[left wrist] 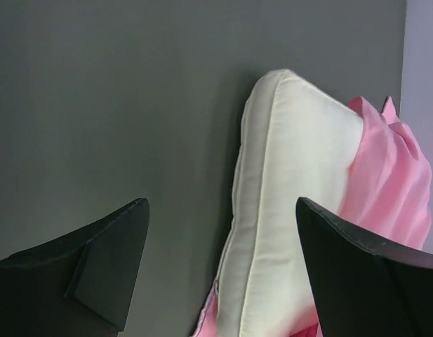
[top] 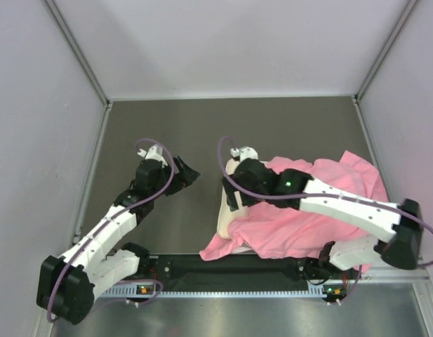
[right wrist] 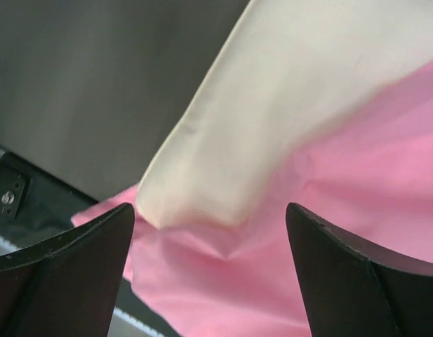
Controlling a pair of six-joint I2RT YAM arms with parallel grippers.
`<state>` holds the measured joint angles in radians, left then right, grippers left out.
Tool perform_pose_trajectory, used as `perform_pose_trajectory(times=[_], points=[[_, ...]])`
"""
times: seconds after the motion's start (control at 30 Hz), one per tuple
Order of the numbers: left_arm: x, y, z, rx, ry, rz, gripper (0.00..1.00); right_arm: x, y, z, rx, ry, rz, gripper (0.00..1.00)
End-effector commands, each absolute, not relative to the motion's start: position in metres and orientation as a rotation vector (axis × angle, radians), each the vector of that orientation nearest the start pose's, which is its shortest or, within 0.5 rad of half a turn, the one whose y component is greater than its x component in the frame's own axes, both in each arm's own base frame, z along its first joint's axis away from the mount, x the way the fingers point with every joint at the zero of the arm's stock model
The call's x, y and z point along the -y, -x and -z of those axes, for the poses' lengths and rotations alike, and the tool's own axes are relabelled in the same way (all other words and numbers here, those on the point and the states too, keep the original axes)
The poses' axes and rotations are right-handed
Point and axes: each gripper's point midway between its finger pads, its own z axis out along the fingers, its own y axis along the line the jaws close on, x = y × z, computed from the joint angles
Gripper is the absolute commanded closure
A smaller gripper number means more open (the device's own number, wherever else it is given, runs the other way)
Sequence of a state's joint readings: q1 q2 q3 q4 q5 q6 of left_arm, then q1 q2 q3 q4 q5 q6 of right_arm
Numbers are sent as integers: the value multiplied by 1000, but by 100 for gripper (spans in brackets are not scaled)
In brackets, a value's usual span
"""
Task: Put the pillow into the pillowcase
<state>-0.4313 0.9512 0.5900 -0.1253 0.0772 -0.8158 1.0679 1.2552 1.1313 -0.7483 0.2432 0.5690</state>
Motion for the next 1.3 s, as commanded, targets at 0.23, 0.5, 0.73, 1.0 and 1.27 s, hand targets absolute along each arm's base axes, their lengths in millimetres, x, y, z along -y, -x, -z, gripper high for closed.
perform_pose_trajectory(times=[0.23,0.5,0.73,1.0,1.27], points=[[154,-270,-147,-2098,444,952,10,-308,-237,-108,-2421,432,113,0],[150,-266,-151,-2107,385,912,10,-250,-231,-75,-2406,341,438,100],[176,-256,-131,-2215,273,981,12,-252,-210,-163,-2247,192,-229,100],[249,-235,-138,-2198,114,1146,9,-218,-165,-216,-2133,111,-663,100],[317,-231,-114,-2267,0,1217,7,-194,-141,-234,-2092,82,-810,100]])
